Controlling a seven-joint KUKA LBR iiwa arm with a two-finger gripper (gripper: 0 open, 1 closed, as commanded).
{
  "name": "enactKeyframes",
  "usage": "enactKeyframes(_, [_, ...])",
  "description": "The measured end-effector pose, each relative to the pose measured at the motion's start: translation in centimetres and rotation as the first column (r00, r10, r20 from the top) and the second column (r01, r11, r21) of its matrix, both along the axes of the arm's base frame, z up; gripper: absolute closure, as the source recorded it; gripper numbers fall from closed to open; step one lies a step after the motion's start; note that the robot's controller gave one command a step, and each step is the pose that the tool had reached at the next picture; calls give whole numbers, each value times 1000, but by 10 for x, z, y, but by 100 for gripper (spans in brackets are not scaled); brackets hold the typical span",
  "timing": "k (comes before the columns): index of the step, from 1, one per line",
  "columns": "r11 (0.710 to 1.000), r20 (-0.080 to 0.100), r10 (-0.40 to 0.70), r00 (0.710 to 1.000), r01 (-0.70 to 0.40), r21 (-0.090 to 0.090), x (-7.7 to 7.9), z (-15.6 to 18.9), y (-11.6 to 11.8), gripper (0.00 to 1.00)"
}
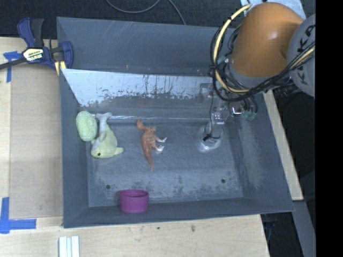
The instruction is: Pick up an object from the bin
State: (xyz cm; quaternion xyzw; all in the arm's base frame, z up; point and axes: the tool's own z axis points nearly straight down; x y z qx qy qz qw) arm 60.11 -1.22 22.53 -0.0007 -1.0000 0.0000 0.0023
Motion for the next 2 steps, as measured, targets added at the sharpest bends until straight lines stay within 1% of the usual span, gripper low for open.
enactKeyframes(1, [1000, 9, 0, 1000, 0, 0, 1, 5, 0, 0])
enactKeyframes(2, [998, 9, 66, 998, -66, 0, 16, -36, 73, 0])
